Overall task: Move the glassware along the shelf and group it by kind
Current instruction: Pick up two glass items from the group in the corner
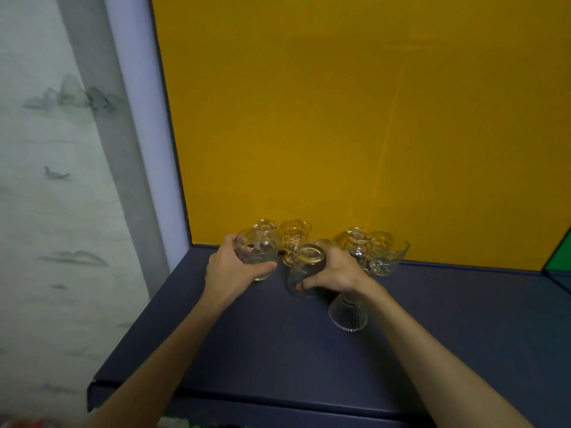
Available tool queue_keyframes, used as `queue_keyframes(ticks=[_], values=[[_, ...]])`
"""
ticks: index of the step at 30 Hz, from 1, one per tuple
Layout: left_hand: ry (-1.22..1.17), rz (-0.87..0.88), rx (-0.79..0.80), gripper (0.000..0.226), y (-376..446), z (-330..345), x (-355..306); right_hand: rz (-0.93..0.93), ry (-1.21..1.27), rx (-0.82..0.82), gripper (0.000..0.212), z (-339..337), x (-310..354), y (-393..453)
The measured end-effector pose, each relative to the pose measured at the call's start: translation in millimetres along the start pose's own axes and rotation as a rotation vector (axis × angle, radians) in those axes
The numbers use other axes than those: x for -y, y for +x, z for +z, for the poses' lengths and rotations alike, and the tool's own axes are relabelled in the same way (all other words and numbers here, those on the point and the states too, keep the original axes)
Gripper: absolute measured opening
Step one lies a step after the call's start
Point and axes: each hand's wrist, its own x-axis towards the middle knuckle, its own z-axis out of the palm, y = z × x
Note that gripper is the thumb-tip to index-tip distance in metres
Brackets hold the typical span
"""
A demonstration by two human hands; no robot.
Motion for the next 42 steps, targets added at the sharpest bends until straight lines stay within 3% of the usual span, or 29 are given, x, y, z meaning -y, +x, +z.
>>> queue_keyframes(ticks=[6, 9, 19, 28, 36, 42], values=[[-0.154, 0.058, -0.073, 0.077, -2, -14, -20, -0.036, 0.016, -0.16, 0.067, -26, 20, -16], [-0.2, 0.09, -0.074, 0.075, -1, -19, -28, -0.035, 0.0, -0.226, 0.08, -39, 28, -21], [-0.25, 0.103, 0.06, 0.082, 4, -5, -40, 0.0, 0.128, -0.485, 0.083, -61, 28, -52], [-0.3, 0.2, 0.208, 0.081, -20, 68, -98, 0.128, 0.512, -0.651, 0.088, -107, -13, -102], [-0.38, 0.248, 0.361, 0.082, -77, 152, -162, 0.203, 0.544, -0.741, 0.081, -160, -94, -191], [-0.394, 0.277, 0.482, 0.066, -153, 225, -218, 0.248, 0.527, -0.786, 0.08, -204, -165, -281]])
